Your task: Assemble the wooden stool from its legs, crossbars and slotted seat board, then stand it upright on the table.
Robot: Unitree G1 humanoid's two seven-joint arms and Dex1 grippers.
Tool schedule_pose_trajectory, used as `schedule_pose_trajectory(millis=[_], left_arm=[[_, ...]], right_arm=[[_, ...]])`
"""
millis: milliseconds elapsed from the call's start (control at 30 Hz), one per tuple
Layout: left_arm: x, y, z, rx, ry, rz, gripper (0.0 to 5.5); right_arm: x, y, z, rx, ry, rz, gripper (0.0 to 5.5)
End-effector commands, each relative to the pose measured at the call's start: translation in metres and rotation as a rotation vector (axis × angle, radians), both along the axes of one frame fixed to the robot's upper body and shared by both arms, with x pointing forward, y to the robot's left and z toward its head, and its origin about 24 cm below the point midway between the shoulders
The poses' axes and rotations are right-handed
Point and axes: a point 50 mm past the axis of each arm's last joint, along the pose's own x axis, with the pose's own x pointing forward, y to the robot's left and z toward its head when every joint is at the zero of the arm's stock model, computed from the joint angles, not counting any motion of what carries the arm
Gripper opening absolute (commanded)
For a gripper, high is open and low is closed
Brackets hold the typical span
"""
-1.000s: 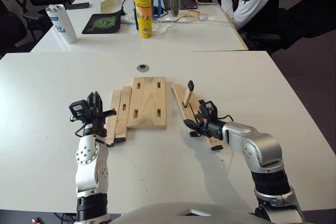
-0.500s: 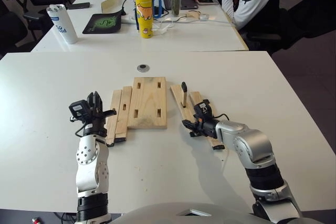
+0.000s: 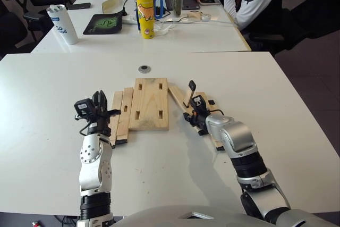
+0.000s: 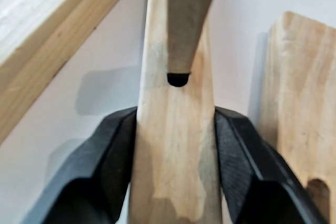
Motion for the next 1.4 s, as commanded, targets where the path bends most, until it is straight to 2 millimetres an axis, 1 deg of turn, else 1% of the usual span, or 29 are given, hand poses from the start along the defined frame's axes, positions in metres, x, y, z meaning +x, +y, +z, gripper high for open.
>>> schedule_pose_trajectory(millis=[33, 67, 133, 200, 233, 300, 367, 433, 467, 500, 533, 600, 667, 700, 733, 767, 867, 967, 1033, 1133, 1200, 1300, 1400], left_arm=[[0.000, 0.001, -0.001, 0.006, 0.008, 0.003, 0.62], [0.001, 0.001, 0.000, 0.007, 0.006, 0.003, 0.62], [0.003, 0.001, 0.001, 0.008, 0.003, 0.001, 0.62], [0.006, 0.000, 0.002, 0.004, -0.003, -0.014, 0.62], [0.007, -0.001, 0.003, -0.003, -0.007, -0.039, 0.62], [0.011, -0.014, 0.005, -0.033, -0.016, -0.142, 0.62], [0.014, -0.024, 0.006, -0.081, -0.013, -0.232, 0.62], [0.020, -0.036, 0.011, -0.166, -0.016, -0.331, 0.62], [0.023, -0.041, 0.014, -0.241, -0.020, -0.380, 0.62], [0.024, -0.045, 0.018, -0.311, -0.025, -0.425, 0.78], [0.024, -0.050, 0.021, -0.382, -0.027, -0.475, 0.83], [0.021, -0.061, 0.032, -0.499, -0.049, -0.582, 1.11], [0.019, -0.067, 0.039, -0.589, -0.063, -0.641, 1.40], [0.018, -0.069, 0.041, -0.632, -0.061, -0.660, 1.60], [0.017, -0.071, 0.042, -0.670, -0.058, -0.676, 1.68], [0.017, -0.074, 0.043, -0.698, -0.058, -0.698, 1.89], [0.014, -0.079, 0.046, -0.739, -0.066, -0.730, 2.28], [0.016, -0.079, 0.048, -0.790, -0.084, -0.725, 2.78], [0.017, -0.077, 0.049, -0.818, -0.100, -0.724, 2.95], [0.015, -0.075, 0.051, -0.832, -0.111, -0.721, 2.95], [0.015, -0.076, 0.051, -0.844, -0.119, -0.715, 2.95], [0.014, -0.077, 0.051, -0.864, -0.137, -0.708, 2.95], [0.011, -0.078, 0.050, -0.870, -0.139, -0.697, 2.53]], right_arm=[[0.002, -0.004, -0.002, 0.026, 0.022, -0.068, 2.09], [0.004, -0.003, 0.001, 0.067, 0.020, -0.089, 2.09], [0.012, -0.002, 0.013, 0.122, -0.046, -0.126, 2.09], [0.023, -0.002, 0.032, 0.205, -0.143, -0.155, 2.09], [0.028, -0.002, 0.040, 0.251, -0.183, -0.158, 2.09], [0.036, 0.000, 0.058, 0.380, -0.249, -0.135, 2.09], [0.040, 0.002, 0.068, 0.454, -0.275, -0.071, 2.09], [0.040, 0.004, 0.083, 0.467, -0.347, 0.091, 2.09], [0.039, 0.004, 0.088, 0.456, -0.379, 0.175, 2.09], [0.038, 0.003, 0.091, 0.440, -0.401, 0.243, 2.09], [0.038, 0.001, 0.092, 0.417, -0.423, 0.282, 2.09], [0.037, -0.006, 0.091, 0.370, -0.455, 0.355, 2.09], [0.035, -0.010, 0.087, 0.326, -0.481, 0.442, 2.09], [0.034, -0.011, 0.084, 0.303, -0.489, 0.484, 2.09], [0.032, -0.011, 0.081, 0.276, -0.497, 0.534, 2.09], [0.029, -0.010, 0.079, 0.263, -0.500, 0.586, 2.09], [0.021, -0.006, 0.078, 0.276, -0.499, 0.700, 2.09], [0.020, -0.007, 0.080, 0.276, -0.510, 0.732, 2.09], [0.020, -0.007, 0.083, 0.286, -0.515, 0.745, 2.09], [0.018, -0.005, 0.087, 0.302, -0.518, 0.785, 2.09], [0.016, -0.004, 0.087, 0.278, -0.522, 0.828, 2.09], [0.011, -0.002, 0.088, 0.302, -0.518, 0.868, 2.09], [0.008, -0.001, 0.088, 0.299, -0.516, 0.895, 2.09]])
